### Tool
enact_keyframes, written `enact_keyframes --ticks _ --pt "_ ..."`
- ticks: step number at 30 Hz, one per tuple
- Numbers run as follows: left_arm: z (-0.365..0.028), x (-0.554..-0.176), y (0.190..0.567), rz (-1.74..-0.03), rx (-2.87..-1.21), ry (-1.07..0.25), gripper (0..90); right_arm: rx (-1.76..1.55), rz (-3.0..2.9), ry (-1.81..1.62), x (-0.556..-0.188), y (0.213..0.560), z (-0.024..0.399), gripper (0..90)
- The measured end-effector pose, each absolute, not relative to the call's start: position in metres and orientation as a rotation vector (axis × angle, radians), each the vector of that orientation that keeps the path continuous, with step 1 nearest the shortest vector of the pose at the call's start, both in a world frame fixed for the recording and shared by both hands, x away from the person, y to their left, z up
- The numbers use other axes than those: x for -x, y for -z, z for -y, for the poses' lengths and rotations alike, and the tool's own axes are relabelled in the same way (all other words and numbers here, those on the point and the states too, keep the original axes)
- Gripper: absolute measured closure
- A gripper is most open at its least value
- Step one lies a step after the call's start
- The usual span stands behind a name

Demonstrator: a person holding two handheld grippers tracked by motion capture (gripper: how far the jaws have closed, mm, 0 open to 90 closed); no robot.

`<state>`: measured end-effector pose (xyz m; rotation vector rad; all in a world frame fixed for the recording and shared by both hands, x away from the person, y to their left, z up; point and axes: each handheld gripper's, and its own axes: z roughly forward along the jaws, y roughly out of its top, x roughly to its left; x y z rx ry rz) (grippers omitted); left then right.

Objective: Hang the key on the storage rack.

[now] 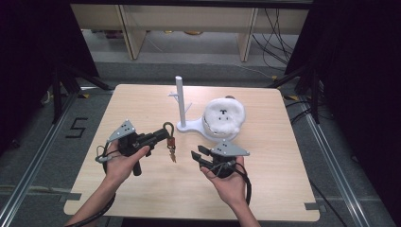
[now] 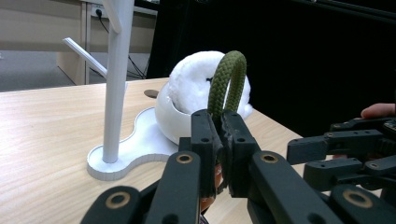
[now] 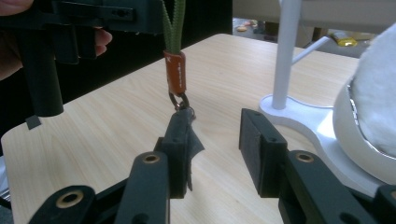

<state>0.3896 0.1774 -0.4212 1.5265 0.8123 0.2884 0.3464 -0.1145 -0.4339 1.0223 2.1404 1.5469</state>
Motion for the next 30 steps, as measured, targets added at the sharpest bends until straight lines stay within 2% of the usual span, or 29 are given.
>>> enact_keyframes --ticks 30 --pt "-0.186 -0.415 0.409 -0.828 -1.536 -0.347 84.3 -1.065 -2.054 -1.515 -0.338 0.441 0.155 60.3"
